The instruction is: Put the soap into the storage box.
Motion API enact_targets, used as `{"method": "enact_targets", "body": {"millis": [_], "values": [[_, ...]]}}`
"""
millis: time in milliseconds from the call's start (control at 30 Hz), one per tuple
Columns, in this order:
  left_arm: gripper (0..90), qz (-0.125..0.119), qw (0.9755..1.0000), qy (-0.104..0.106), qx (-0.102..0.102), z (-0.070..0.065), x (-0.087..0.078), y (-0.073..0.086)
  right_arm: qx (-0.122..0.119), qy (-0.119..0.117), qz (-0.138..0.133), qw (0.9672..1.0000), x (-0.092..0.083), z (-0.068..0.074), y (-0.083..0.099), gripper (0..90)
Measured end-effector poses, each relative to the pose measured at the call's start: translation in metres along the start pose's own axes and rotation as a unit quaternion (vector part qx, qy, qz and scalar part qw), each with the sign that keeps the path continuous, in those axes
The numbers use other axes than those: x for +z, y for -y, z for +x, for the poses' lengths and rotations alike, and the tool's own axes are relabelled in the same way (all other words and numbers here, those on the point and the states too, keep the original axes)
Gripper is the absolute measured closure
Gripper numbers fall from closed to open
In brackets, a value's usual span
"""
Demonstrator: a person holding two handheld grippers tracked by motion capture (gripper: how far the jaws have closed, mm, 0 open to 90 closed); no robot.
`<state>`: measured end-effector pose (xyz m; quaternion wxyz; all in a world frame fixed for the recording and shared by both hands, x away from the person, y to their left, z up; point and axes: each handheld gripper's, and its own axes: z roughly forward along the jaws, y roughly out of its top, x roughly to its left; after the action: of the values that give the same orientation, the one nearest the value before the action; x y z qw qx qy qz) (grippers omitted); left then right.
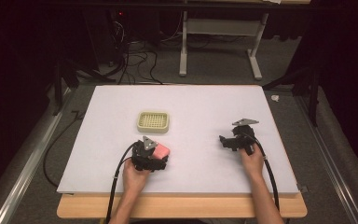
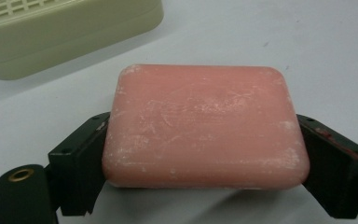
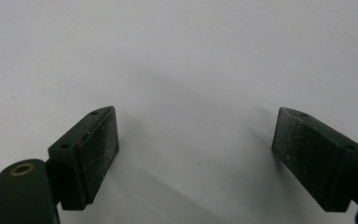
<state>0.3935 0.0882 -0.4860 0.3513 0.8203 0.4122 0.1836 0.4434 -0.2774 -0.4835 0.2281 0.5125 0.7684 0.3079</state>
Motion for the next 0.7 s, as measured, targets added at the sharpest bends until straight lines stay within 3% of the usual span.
{"method": "enact_targets", "body": {"millis": [700], "values": [[13.8, -0.025, 0.9995, -0.015, -0.007, 0.003, -0.020, -0.004, 0.001, -0.001, 0.001, 1.0000, 0.000, 0.000, 0.000, 15.1]]}}
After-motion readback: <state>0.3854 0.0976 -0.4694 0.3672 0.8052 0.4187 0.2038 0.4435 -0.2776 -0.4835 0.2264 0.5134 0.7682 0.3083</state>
